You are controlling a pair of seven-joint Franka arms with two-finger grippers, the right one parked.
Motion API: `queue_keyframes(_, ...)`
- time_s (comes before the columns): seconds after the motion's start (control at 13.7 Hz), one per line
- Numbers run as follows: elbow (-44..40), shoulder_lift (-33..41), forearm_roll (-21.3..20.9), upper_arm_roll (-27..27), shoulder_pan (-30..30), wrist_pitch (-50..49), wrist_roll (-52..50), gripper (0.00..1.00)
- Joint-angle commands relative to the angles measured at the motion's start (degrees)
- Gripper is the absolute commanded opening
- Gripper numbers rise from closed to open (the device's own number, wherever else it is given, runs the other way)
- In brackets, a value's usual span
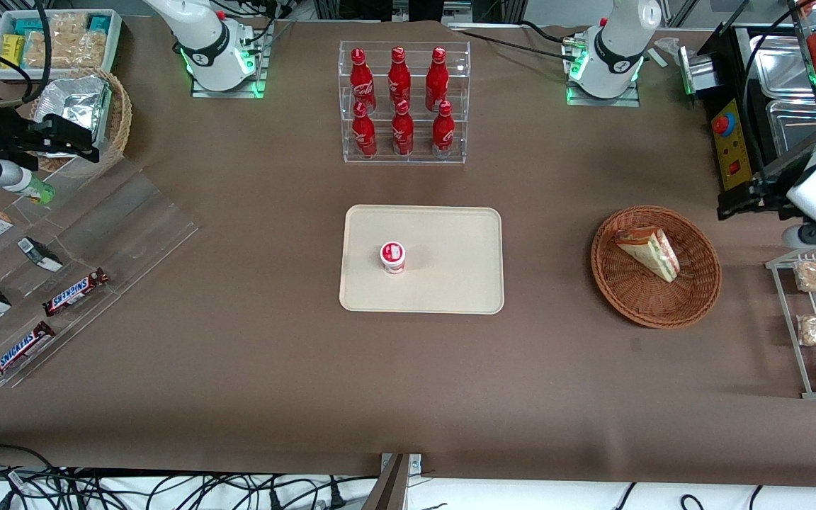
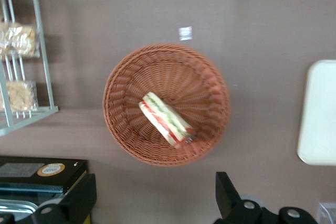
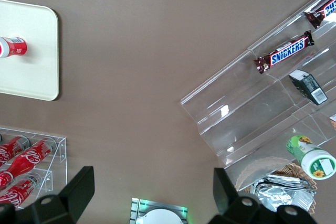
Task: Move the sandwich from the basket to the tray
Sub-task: 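Move the left gripper down over the wrapped sandwich in the wicker basket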
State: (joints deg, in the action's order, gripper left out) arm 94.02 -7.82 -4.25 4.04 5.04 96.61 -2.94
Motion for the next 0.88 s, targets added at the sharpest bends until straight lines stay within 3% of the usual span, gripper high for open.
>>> queue_keyframes(0.0,12.64,4.3,-1.73,0.27,1.99,8.74,-6.27,1.0)
queue_keyframes(0.29,23.37,4.39,-1.82,0.53,1.82,20.96,-24.19,1.0)
queue_keyframes(0.8,36.84,3.17,-1.99,0.53,1.81,39.96,-35.46,1.0)
